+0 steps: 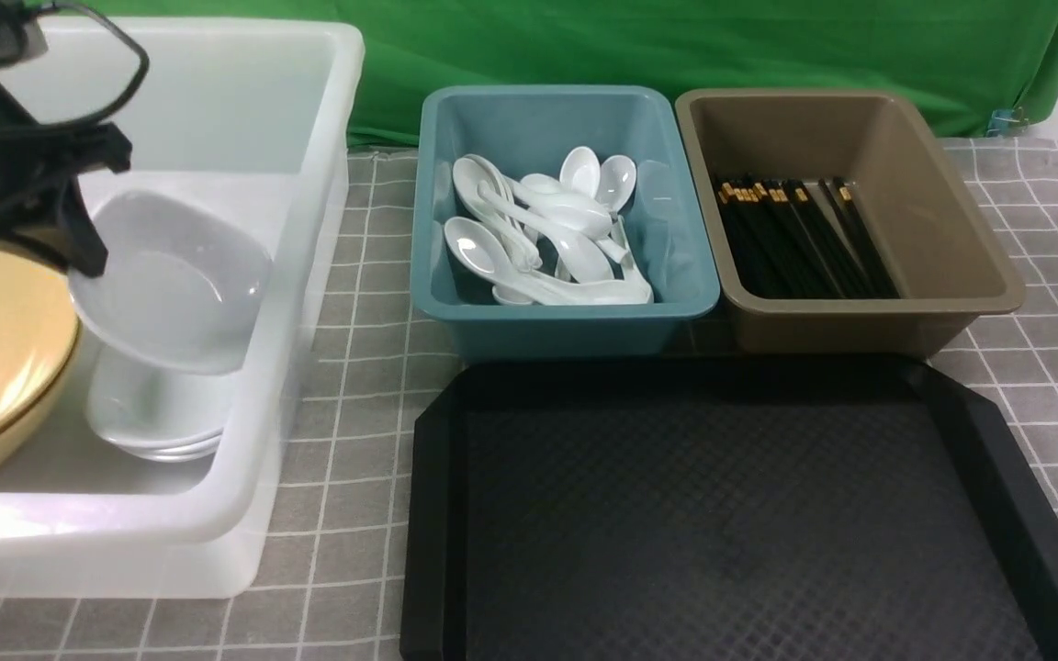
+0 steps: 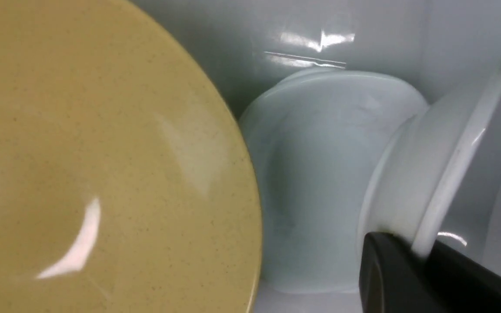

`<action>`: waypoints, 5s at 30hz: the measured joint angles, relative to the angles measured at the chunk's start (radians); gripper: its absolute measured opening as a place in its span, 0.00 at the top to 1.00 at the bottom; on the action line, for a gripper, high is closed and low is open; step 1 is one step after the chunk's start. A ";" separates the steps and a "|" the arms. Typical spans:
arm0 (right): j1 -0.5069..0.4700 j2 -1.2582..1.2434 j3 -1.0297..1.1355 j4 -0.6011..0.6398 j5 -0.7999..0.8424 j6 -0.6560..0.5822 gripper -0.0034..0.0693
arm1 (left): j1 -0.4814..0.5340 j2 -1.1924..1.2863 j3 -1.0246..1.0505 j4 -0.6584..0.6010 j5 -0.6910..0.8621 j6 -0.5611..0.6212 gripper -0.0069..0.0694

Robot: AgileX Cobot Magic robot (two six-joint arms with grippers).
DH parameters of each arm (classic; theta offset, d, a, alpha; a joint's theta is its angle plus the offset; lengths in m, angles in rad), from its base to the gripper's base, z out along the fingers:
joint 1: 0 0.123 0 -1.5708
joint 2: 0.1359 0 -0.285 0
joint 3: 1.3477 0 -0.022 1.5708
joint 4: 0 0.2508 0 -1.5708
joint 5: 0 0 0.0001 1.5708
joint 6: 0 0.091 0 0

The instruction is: On grey table put chopsticks spoon bowls plates into blue grey white boxes.

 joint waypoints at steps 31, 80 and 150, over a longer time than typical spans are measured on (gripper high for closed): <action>0.000 0.000 0.000 0.000 -0.007 0.004 0.85 | -0.006 0.000 0.143 -0.032 -0.128 -0.024 0.74; 0.000 -0.178 0.342 0.037 -0.456 -0.054 0.95 | -0.007 -0.768 0.567 -0.196 -0.325 0.293 0.91; -0.216 -0.296 0.905 -0.171 -0.807 -0.051 0.72 | -0.007 -1.372 1.048 -0.237 -0.660 0.340 0.91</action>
